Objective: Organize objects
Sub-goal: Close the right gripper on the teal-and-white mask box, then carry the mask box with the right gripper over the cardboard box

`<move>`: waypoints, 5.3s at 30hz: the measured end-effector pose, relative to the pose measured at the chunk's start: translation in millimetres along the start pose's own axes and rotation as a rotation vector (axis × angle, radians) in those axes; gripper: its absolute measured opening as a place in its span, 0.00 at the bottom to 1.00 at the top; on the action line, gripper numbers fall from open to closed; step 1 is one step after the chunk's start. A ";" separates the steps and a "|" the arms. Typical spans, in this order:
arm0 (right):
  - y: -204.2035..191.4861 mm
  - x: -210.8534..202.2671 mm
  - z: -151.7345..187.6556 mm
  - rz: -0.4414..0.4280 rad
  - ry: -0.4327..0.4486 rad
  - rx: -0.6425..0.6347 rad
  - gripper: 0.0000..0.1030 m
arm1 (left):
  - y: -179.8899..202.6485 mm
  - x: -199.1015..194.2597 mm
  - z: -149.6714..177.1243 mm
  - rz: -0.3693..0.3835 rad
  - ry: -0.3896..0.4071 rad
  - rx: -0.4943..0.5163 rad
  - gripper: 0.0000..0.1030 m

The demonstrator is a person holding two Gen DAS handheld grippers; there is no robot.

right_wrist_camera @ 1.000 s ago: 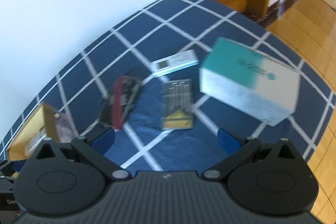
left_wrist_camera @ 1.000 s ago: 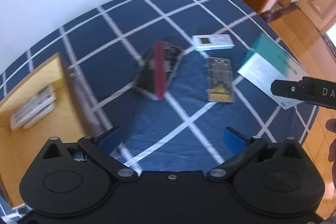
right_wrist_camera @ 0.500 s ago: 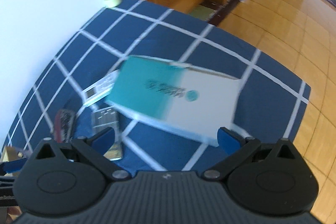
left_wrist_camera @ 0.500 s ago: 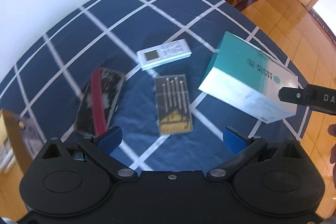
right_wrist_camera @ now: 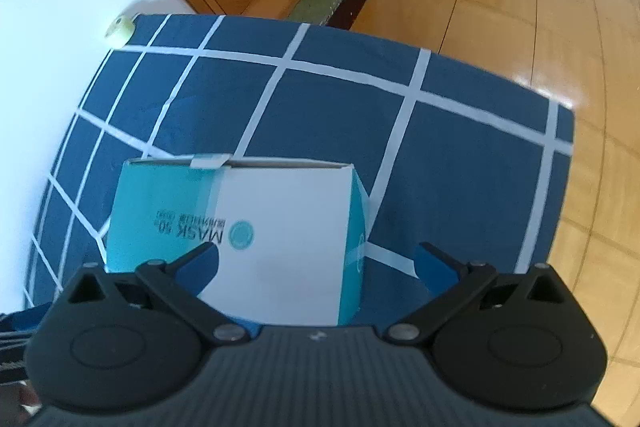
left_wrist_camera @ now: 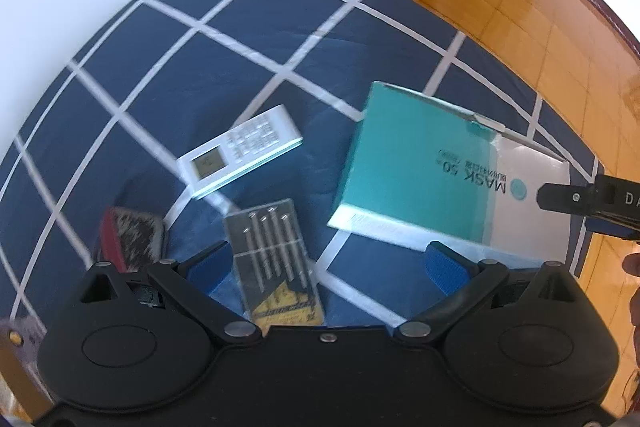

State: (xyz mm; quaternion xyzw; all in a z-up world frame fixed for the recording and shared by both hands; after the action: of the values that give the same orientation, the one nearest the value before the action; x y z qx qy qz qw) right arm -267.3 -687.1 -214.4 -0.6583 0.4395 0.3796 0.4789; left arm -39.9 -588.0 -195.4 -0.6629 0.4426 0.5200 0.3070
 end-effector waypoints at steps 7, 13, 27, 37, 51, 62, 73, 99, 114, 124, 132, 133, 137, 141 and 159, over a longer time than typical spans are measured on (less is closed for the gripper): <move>4.6 25.5 -2.4 -0.039 -0.043 0.070 1.00 | 23.1 26.4 -19.7 0.023 -0.048 0.116 1.00; 1.6 39.8 -3.5 -0.066 -0.075 0.105 1.00 | 38.5 49.0 -27.3 0.066 -0.096 0.196 1.00; -13.3 53.2 -9.0 -0.056 -0.113 0.091 1.00 | 59.8 63.9 -35.9 0.139 -0.106 0.236 1.00; -16.3 53.3 -8.1 -0.026 -0.114 0.075 0.98 | 62.3 63.7 -40.0 0.121 -0.112 0.209 0.96; -39.3 35.8 -8.3 -0.041 -0.105 -0.039 0.95 | 50.3 33.6 -31.9 0.058 -0.081 0.117 0.94; -94.7 5.2 1.7 -0.115 -0.090 -0.191 0.95 | 3.4 -20.3 -13.1 -0.001 -0.008 -0.027 0.94; -166.6 -24.2 37.4 -0.185 -0.090 -0.368 0.94 | -58.3 -73.9 29.5 -0.062 0.060 -0.190 0.94; -352.7 -91.3 232.2 -0.336 -0.117 -0.777 0.93 | -233.8 -199.9 221.8 -0.208 0.188 -0.574 0.93; -443.1 -96.0 363.8 -0.412 -0.201 -0.993 0.93 | -331.0 -232.8 332.7 -0.282 0.184 -0.799 0.93; -478.0 -55.2 420.8 -0.372 -0.299 -1.079 0.93 | -373.9 -200.5 379.8 -0.248 0.110 -0.906 0.93; -481.3 -17.8 442.4 -0.320 -0.360 -1.087 0.93 | -391.3 -167.3 394.0 -0.209 0.052 -0.929 0.93; -480.7 -13.6 444.2 -0.313 -0.367 -1.085 0.93 | -393.0 -163.9 394.7 -0.205 0.046 -0.930 0.93; -477.9 0.9 447.8 -0.289 -0.386 -1.080 0.93 | -395.7 -150.1 398.2 -0.184 0.023 -0.933 0.94; -474.1 12.8 451.0 -0.273 -0.407 -1.066 0.93 | -398.2 -139.2 401.7 -0.172 0.002 -0.931 0.94; -466.1 34.0 457.9 -0.209 -0.436 -1.070 0.94 | -399.7 -118.1 411.1 -0.125 -0.031 -0.947 0.94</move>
State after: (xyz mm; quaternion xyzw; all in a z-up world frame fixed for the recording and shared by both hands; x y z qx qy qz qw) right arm 146.8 -180.7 -223.3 -0.7552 0.0108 0.6259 0.1943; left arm 142.6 -32.1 -214.4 -0.7474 0.1118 0.6548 0.0085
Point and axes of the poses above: each gripper's, at about its wrist camera, not at the fingertips, and x roughly the way its jaws point, y to its right, z to its underside, the point moved 8 cm from there along x, roughly the way its jaws point, and after that the axes turned 1 degree about y, right-handed, at the moved point
